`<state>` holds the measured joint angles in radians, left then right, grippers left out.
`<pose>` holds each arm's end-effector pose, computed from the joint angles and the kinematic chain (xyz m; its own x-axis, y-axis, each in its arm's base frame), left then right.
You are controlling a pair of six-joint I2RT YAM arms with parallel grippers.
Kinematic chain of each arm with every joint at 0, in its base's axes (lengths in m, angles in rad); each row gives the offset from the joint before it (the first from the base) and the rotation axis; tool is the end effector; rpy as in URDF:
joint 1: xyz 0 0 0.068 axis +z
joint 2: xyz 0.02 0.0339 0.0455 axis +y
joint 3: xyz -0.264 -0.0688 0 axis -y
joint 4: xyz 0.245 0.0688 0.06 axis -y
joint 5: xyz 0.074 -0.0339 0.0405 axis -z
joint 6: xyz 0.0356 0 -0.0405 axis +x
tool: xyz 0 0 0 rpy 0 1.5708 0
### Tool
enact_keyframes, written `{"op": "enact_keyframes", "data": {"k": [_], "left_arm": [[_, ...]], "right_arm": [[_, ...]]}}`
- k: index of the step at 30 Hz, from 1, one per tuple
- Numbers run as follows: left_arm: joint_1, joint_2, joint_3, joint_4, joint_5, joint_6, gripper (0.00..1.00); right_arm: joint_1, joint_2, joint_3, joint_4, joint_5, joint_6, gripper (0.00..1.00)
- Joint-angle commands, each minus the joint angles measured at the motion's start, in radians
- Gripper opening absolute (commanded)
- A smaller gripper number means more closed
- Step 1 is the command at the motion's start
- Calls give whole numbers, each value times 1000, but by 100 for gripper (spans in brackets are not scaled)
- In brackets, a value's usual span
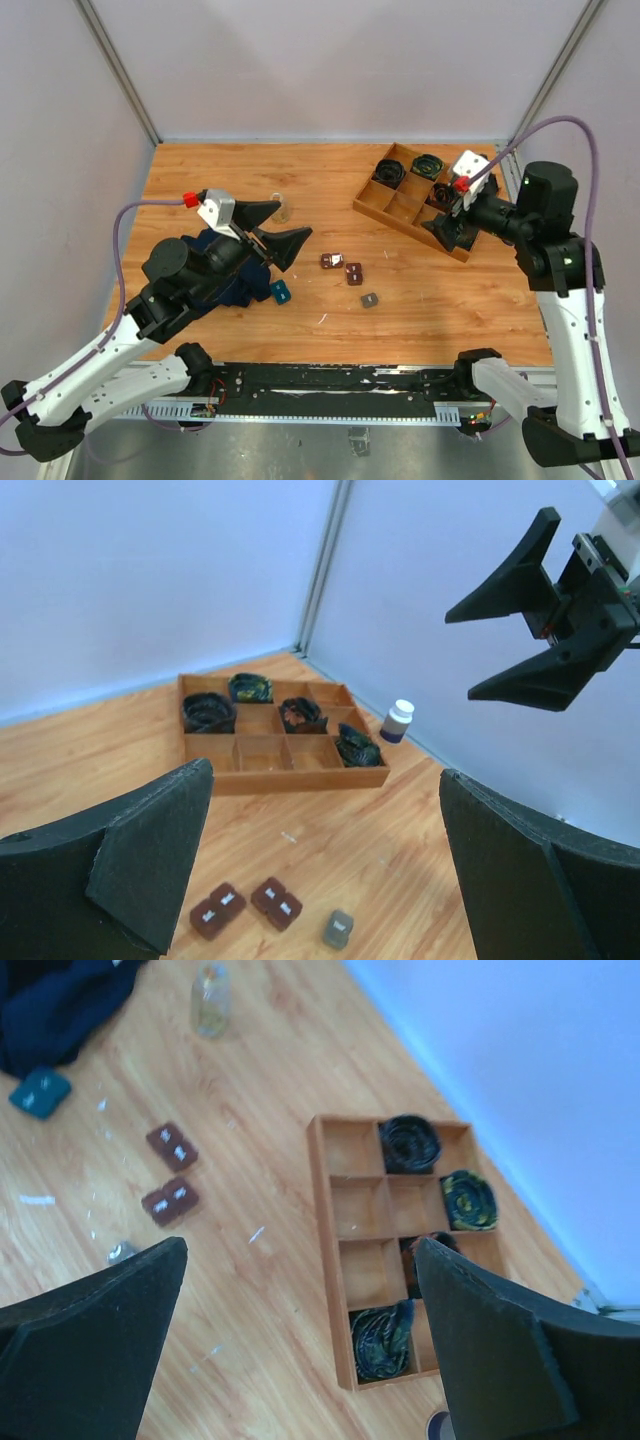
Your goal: Sort the pills into containers
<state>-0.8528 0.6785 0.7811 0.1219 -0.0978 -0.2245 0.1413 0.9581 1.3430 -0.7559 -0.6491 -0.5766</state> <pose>0.1070 -0.1173 0.3883 -0.0101 -0.3252 -0.9456 0.7023 0.6709 -0.2382 0.1634 0.0450 0.4400 0.0643 -0.4295 -0.9008 -0.7573 0.5668 -0.3244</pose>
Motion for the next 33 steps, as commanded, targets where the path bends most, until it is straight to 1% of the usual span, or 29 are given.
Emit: {"op": "enact_keyframes", "data": {"k": [1,5,7,8,10,14,16,22,33], "left_arm": [[8,60,158,-131,68,34,99],[8,89,266,-173,67,50,99],[8,104,311,-190,92,52,99],[8,110,330,-200,103,51,99],[8,120,362,-215,119,47,99],[8,118,373,-225,129,41,99],[8,111,364,-226,126,36,99],[8,91,351,-236,123,32,99],[8,87,364,-272,107,54,99]], "right_arm": [[-12,-16,135,8,59,193,98],[-11,-9,251,-33,26,256,98],[-12,-10,295,-37,20,303,98],[-11,-10,312,-27,35,335,98],[-11,-7,339,-12,112,420,98],[-11,-3,378,-7,210,466,98],[-12,-1,399,-14,222,477,98],[-12,9,439,-38,192,478,98],[-11,18,441,-48,191,435,98]]}}
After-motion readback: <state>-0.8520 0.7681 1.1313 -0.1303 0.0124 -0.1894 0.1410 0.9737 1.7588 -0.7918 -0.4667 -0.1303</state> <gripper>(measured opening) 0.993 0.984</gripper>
